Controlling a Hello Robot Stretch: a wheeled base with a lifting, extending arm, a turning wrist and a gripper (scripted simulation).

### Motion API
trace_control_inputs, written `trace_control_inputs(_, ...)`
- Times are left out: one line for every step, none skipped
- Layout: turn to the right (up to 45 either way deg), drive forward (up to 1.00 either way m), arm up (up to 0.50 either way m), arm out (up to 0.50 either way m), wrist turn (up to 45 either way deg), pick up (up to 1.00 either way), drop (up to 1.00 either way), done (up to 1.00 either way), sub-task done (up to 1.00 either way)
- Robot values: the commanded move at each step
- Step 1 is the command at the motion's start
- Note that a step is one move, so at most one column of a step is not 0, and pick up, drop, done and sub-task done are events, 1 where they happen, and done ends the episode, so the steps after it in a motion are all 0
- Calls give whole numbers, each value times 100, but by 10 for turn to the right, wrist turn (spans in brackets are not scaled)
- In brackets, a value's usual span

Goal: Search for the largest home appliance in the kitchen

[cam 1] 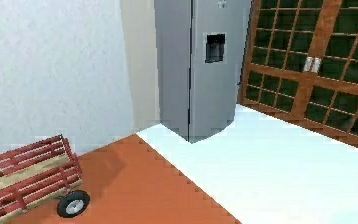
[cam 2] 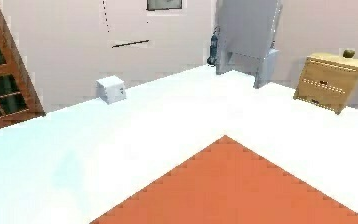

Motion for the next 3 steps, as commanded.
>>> trace_control_inputs(30,0,0,0,0,0,0,0,0)
trace_control_inputs(0,100,0,0,0,0,0,0,0)
trace_control_inputs(90,0,0,0,0,0,0,0,0)
